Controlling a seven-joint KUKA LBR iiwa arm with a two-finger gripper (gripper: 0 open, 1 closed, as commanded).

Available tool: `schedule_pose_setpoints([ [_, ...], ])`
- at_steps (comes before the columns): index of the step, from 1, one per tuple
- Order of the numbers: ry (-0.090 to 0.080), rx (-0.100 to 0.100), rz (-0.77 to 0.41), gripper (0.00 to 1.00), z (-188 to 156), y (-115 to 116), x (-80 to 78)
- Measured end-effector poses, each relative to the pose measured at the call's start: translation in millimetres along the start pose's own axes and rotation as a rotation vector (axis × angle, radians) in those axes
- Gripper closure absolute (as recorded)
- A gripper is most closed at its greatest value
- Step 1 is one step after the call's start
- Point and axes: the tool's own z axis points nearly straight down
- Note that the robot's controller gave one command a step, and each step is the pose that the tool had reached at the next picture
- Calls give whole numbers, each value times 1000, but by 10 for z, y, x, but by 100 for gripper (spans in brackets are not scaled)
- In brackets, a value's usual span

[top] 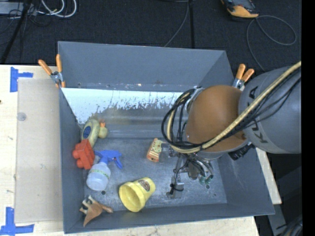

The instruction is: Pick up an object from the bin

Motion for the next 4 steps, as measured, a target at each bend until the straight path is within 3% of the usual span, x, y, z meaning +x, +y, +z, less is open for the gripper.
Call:
schedule_pose_setpoints([
  [1, 11, -1, -63, 0, 294, 251, -95],
  [2, -15, 0, -120, 0, 263, 314, -123],
  [3, 8, -1, -294, 0, 800, 401, -4],
  [4, -20, 4, -470, 0, 997, 639, 52],
])
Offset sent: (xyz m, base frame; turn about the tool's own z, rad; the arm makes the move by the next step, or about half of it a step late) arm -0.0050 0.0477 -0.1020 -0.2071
